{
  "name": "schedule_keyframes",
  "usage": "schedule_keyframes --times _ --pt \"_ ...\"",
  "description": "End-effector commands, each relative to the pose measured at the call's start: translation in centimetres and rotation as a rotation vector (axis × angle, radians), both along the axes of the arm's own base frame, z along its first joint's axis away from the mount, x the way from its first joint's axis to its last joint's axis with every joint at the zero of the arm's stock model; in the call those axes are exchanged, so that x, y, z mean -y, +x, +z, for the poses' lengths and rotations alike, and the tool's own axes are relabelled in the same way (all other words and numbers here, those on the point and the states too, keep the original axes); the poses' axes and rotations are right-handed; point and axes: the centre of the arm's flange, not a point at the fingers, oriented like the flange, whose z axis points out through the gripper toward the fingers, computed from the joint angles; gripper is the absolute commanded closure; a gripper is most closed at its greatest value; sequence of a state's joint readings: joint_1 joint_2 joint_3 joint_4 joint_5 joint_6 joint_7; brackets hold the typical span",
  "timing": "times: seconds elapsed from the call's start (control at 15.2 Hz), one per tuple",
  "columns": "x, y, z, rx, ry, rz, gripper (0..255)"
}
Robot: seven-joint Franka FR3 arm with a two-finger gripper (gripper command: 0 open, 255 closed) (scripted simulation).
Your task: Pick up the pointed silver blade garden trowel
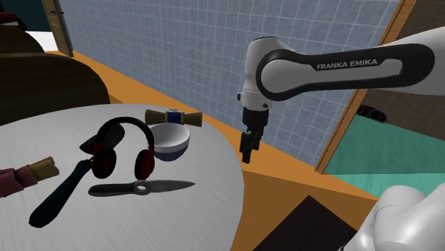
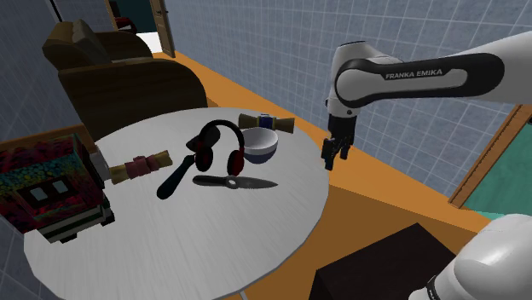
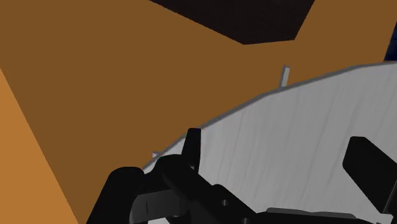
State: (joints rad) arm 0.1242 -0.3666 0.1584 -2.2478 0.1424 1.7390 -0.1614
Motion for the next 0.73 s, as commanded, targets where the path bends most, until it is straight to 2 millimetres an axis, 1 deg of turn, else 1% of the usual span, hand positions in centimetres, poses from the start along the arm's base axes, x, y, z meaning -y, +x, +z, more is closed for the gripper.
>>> schedule_keyframes --times 0.0,0.33,0.66 --pt "-2.3 1.4 -0.4 0.019 0.004 0.052 0" --pt "-7.9 4.4 -1.3 0.062 0.010 0.177 0" --pt "-13.9 6.6 -2.0 0.105 0.017 0.303 0"
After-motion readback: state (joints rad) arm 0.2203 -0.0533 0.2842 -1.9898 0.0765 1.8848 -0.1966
